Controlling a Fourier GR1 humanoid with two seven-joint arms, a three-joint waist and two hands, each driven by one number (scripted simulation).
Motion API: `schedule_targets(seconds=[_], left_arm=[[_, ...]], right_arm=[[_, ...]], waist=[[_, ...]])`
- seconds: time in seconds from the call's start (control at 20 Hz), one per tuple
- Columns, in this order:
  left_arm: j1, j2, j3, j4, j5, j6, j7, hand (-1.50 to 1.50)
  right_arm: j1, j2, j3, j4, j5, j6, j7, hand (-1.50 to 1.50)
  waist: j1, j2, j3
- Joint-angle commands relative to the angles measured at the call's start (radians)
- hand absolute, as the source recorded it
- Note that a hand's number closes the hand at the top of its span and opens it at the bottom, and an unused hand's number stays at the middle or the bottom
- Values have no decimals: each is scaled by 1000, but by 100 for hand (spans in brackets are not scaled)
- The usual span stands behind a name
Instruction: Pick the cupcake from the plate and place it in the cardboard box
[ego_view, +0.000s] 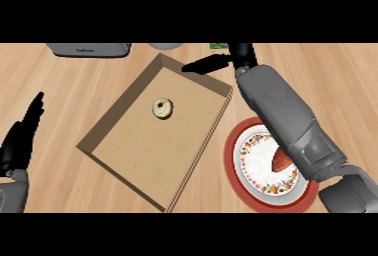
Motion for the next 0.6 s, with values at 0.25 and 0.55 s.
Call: schedule_targets(seconds=[0.25,0.55], left_arm=[[50,21,28,-54,28,-41,15,0],[-9,-29,0,7,-27,29,17,0]], right_arm=[[115,-219,-69,-8,8,205,-80,-150],[171,-379,-71,35,38,431,-154,-150]], waist=[[-17,-7,0],[-21,-2,0]])
